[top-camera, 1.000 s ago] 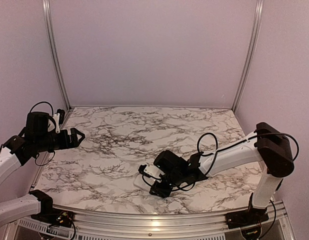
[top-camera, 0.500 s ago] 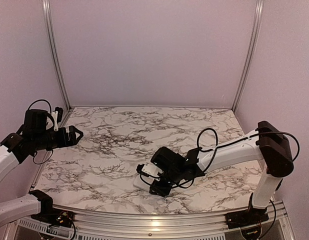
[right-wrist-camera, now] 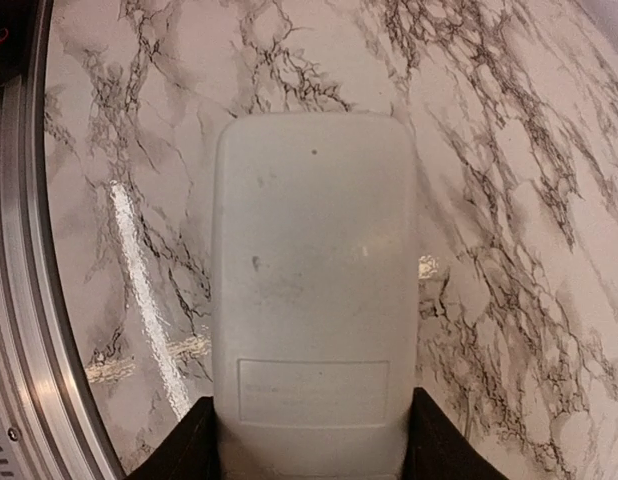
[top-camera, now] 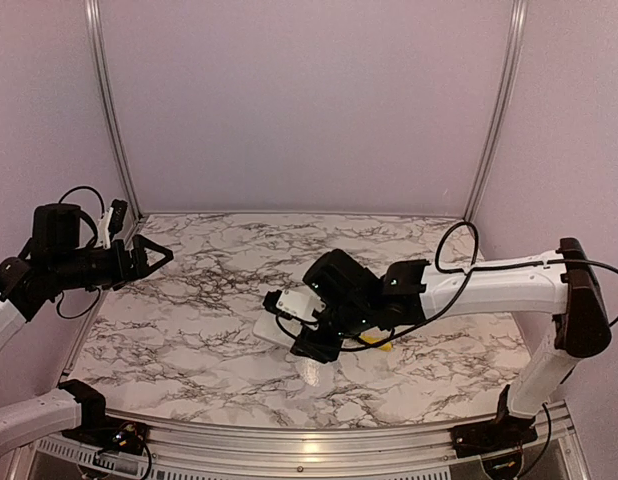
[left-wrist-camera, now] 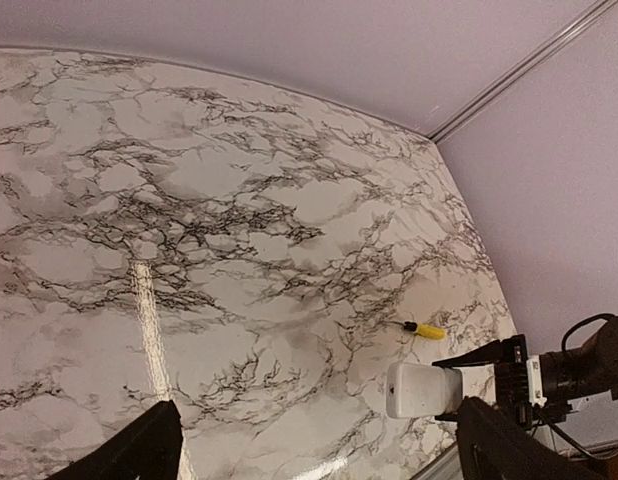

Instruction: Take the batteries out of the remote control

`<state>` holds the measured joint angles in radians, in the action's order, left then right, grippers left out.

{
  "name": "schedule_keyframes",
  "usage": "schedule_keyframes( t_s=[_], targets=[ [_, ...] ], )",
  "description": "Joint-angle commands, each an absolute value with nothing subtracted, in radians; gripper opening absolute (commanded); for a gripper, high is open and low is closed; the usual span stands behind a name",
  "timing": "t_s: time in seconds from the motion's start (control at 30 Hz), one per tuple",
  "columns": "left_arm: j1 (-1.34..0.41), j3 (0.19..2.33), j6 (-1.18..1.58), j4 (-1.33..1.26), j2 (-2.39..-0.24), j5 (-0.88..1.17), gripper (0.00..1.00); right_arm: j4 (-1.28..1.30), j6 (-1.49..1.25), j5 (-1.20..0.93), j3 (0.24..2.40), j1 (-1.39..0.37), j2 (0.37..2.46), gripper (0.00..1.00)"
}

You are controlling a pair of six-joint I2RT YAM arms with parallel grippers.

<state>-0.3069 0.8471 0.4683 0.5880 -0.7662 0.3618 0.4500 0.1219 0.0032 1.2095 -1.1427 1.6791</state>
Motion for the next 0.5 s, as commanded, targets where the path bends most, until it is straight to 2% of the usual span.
schedule_keyframes(
  t_s=[0.0, 0.2, 0.47],
  targets=[
    [-0.311, 0.898, 0.503, 0.575, -0.772, 0.472, 0.99, 0.510, 0.167, 0.039, 1.286, -1.126, 1.645, 0.00],
    [-0.311, 0.891, 0.568, 0.522, -0.785, 0.554, 0.99, 0.541, 0.237, 0.032, 1.363, -1.099, 1.629, 0.00],
    [-0.311, 0.854, 0.728, 0.325, -0.847, 0.685, 0.92, 0.554, 0.332, -0.095, 1.367, -1.060, 1.557, 0.00]
  ],
)
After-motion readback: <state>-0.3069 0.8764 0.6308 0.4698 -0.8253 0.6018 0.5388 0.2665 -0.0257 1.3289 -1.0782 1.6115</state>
